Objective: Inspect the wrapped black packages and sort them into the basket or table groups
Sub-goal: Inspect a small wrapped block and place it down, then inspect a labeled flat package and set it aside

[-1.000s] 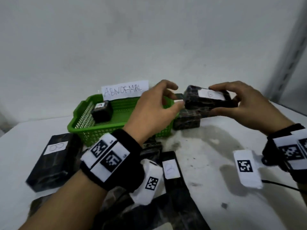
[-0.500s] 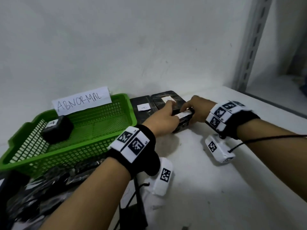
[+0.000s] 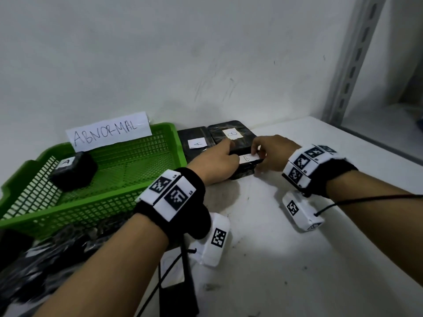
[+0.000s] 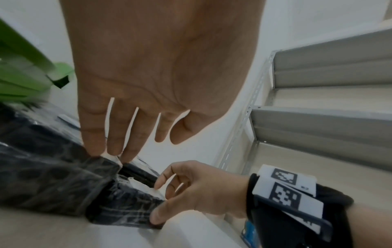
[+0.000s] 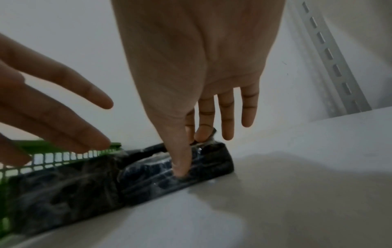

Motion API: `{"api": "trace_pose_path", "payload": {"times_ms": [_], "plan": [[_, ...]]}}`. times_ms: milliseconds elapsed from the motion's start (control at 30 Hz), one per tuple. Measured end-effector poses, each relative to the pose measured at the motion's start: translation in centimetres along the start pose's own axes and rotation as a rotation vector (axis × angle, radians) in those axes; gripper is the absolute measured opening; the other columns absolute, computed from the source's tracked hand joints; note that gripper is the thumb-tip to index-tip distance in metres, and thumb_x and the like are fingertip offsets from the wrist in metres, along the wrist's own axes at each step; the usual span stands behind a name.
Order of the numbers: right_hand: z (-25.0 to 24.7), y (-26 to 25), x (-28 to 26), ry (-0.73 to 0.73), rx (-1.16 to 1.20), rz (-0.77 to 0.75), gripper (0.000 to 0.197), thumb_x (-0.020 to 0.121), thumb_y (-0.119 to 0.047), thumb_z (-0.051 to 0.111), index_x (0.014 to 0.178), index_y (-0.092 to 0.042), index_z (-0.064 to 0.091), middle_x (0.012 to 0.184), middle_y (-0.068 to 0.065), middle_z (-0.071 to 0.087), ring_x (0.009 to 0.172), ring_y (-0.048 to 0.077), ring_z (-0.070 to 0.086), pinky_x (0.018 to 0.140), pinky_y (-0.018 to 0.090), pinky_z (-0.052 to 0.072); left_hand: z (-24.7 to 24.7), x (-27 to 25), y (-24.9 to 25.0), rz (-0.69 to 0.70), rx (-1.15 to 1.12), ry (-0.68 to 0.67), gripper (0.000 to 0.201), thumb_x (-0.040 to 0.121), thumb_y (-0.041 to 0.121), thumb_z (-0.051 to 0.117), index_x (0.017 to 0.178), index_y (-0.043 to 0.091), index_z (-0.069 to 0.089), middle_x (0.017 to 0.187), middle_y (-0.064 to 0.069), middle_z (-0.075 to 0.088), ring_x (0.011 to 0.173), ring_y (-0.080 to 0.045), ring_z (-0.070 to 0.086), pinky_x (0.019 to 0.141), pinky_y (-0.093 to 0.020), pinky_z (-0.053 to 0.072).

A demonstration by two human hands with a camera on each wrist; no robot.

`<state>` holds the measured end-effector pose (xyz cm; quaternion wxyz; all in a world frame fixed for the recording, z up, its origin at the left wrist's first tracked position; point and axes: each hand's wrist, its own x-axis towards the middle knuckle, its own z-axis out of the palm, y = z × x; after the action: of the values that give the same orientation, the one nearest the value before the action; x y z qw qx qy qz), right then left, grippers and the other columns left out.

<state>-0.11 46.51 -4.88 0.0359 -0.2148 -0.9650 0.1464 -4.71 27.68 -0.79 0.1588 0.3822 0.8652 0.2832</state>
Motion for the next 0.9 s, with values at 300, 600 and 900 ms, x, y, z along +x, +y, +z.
{"api": "trace_pose_path", "payload": {"times_ms": [300,600,900], "plan": [[-3.9,-9.3,-5.3,0.0,0.082,-0.244,0.011,0.088,-0.035,0.075,0.085,-0.026,0.068,0.077,-0.011,0.064,0.073,0.006,0.057,0.061,0.025,0.037,-5.6,-8.8,-2.0,0.108,-0.334,0.239,0.021,0.1,0.012,0.046,0.098,0.018,0.066,0.088,0.0,0.074,0.068,-0.006,0.06,0.056,-0.018,0.045],[-0.7,-23.0,-10.8,-0.274,0.169,-0.534,0.012,0.096,-0.038,0.064,0.092,-0.027,0.068,0.073,-0.009,0.067,0.065,0.009,0.062,0.065,0.029,0.052,-12.1,-20.4,-11.2,-0.097,-0.255,0.325,0.016,0.101,0.02,0.051,0.095,0.018,0.065,0.078,0.005,0.071,0.061,-0.008,0.057,0.052,-0.022,0.041],[4.3,-34.6,-11.3,-0.322,0.113,-0.668,0.023,0.094,-0.04,0.066,0.115,-0.03,0.067,0.099,-0.005,0.07,0.084,0.011,0.064,0.073,0.027,0.046,-16.0,-29.0,-23.0,-0.327,-0.173,0.518,0.015,0.087,0.012,0.074,0.098,0.013,0.064,0.084,-0.005,0.066,0.061,-0.014,0.058,0.064,-0.033,0.053]]}}
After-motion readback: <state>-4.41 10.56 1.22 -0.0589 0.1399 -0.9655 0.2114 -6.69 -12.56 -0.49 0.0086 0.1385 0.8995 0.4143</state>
